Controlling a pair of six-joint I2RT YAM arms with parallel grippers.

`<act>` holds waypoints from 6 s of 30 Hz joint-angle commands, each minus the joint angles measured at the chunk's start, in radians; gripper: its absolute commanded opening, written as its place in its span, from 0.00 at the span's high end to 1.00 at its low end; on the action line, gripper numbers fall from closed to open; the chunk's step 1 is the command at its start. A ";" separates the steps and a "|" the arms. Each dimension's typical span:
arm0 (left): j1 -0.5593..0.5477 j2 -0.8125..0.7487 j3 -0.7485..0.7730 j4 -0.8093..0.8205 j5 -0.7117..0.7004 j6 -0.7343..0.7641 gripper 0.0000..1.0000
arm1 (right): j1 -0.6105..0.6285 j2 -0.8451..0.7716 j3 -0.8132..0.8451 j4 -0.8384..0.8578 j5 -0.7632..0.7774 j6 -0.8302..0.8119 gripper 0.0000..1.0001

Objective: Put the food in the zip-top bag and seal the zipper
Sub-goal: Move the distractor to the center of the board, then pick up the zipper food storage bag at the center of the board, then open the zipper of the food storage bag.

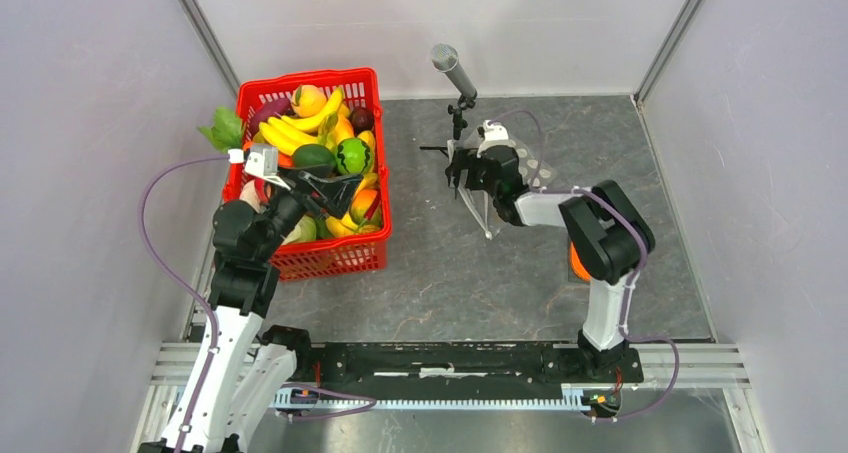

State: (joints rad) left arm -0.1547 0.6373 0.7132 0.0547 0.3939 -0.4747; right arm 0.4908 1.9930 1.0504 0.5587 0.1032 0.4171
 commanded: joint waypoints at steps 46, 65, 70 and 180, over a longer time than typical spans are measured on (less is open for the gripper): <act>-0.002 -0.024 0.008 0.004 0.028 0.009 0.00 | 0.069 -0.541 -0.586 -0.137 -0.011 -0.569 0.69; -0.050 0.083 0.024 0.106 0.260 -0.159 0.00 | 0.074 -0.835 -0.653 -0.124 0.013 -0.098 1.00; -0.401 0.139 0.128 -0.111 -0.028 0.056 0.00 | 0.083 -0.946 -0.661 -0.176 0.057 0.048 1.00; -0.798 0.698 0.559 -0.398 -0.455 0.194 0.20 | 0.172 -1.143 -0.238 -0.862 0.235 0.023 1.00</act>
State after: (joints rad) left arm -0.9585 1.4288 1.2022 -0.2890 -0.0944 -0.3779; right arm 0.6575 0.8249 0.8162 -0.3817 0.3340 0.4152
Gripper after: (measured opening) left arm 0.765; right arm 0.010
